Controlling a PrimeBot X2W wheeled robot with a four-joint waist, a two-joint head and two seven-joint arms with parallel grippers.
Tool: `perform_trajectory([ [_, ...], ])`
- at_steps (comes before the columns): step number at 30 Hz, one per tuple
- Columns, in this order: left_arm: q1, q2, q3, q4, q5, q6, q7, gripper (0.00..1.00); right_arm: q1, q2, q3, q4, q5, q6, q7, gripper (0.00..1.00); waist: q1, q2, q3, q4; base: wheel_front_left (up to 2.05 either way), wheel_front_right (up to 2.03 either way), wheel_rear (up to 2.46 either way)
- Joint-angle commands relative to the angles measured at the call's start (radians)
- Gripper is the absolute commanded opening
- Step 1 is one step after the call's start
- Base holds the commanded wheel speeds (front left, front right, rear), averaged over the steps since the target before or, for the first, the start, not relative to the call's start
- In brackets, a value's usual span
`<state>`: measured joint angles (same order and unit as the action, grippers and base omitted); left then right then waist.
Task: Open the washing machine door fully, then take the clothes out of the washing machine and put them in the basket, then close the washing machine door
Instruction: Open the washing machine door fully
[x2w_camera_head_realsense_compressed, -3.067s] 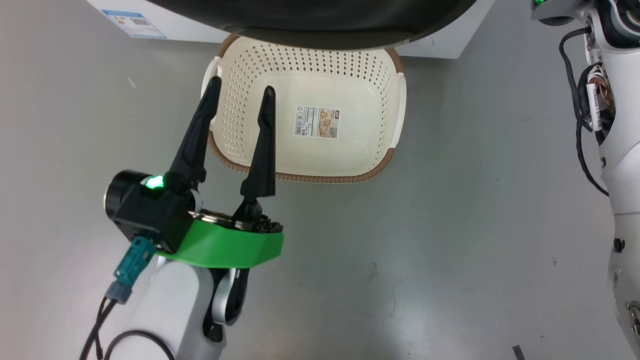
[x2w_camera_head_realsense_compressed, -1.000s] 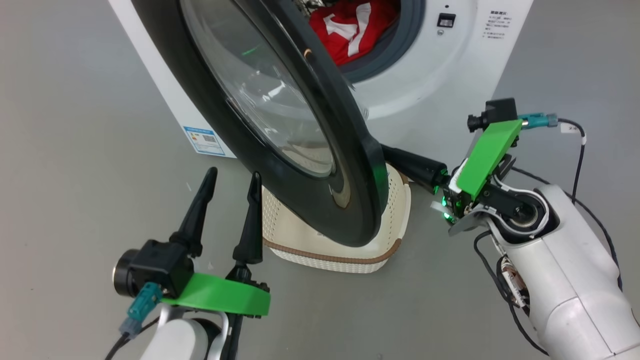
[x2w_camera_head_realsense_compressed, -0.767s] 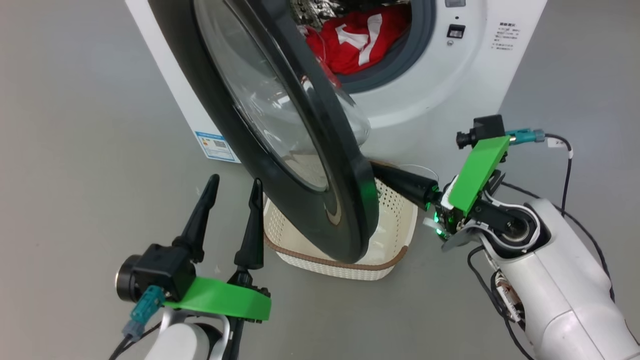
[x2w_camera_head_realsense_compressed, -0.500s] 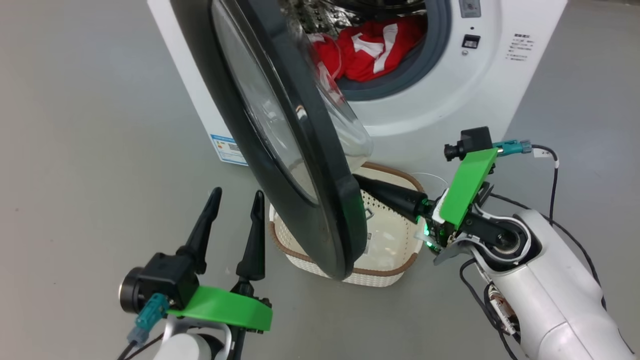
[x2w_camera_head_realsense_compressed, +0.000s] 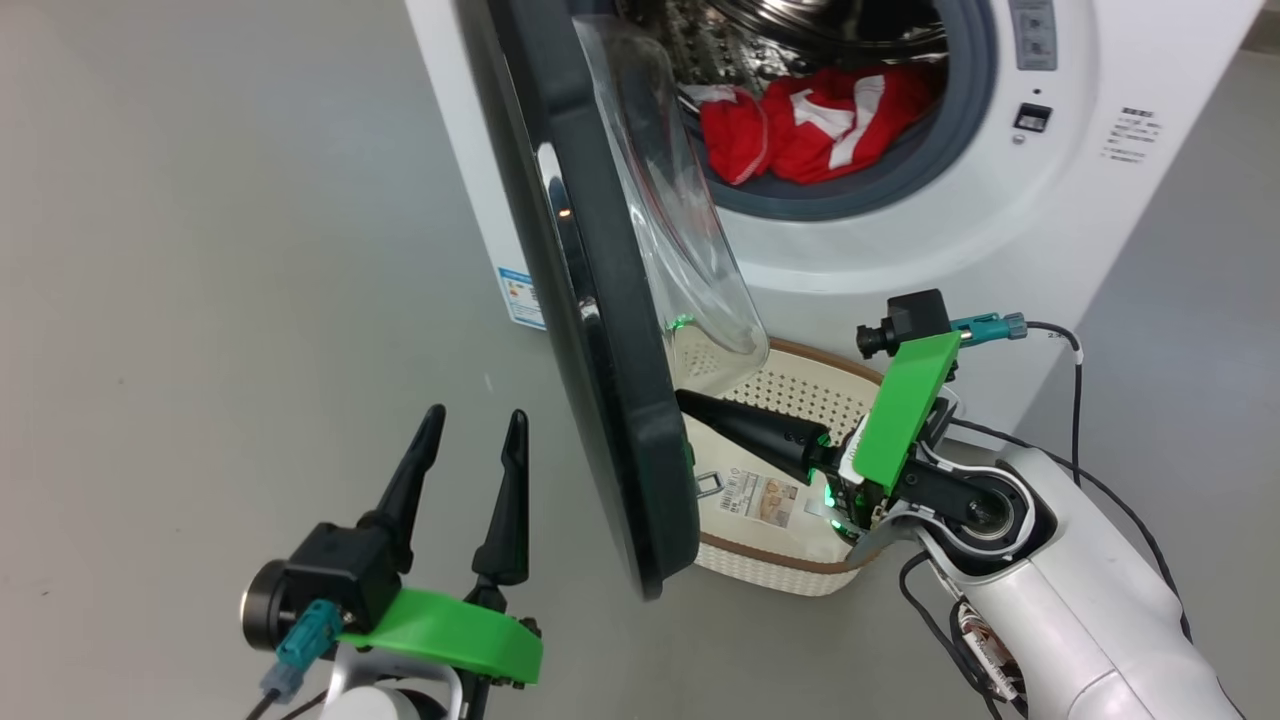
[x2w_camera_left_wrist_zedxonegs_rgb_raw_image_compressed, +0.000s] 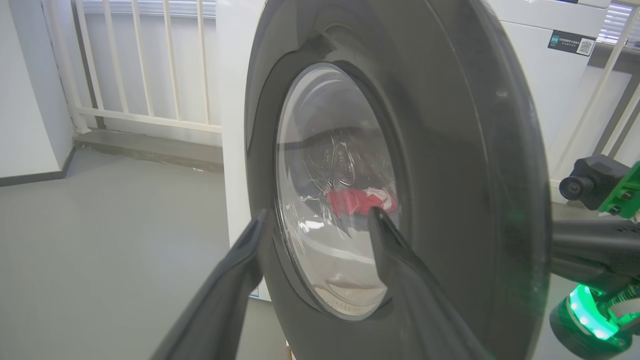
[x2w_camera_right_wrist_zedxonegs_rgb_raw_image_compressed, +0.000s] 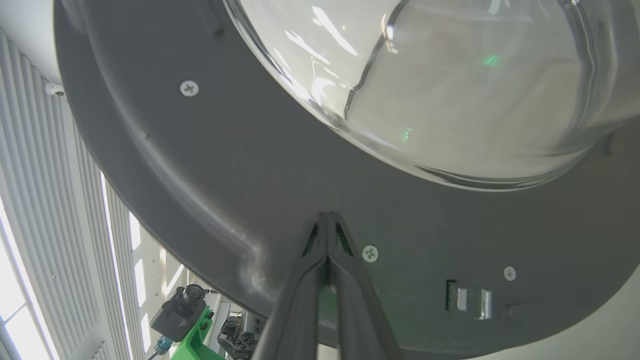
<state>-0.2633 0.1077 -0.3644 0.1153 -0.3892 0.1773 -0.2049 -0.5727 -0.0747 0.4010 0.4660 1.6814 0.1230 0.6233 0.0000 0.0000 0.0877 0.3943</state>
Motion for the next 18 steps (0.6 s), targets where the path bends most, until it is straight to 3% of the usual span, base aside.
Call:
perform_trajectory([
  [1,-0.008,0.022,0.028,-0.021,-0.008,0.011,0.001,1.00,0.004,0.024,0.022,-0.033,0.008,0.008,-0.009,0.00,0.0000,0.0000,-0.004,0.028,0.00,0.00,0.00],
  [18,0.003,0.025,0.022,-0.017,-0.018,0.024,0.002,1.00,-0.010,0.023,0.072,-0.019,0.037,0.008,-0.023,0.00,0.0000,0.0000,-0.002,0.106,0.00,0.00,0.00],
])
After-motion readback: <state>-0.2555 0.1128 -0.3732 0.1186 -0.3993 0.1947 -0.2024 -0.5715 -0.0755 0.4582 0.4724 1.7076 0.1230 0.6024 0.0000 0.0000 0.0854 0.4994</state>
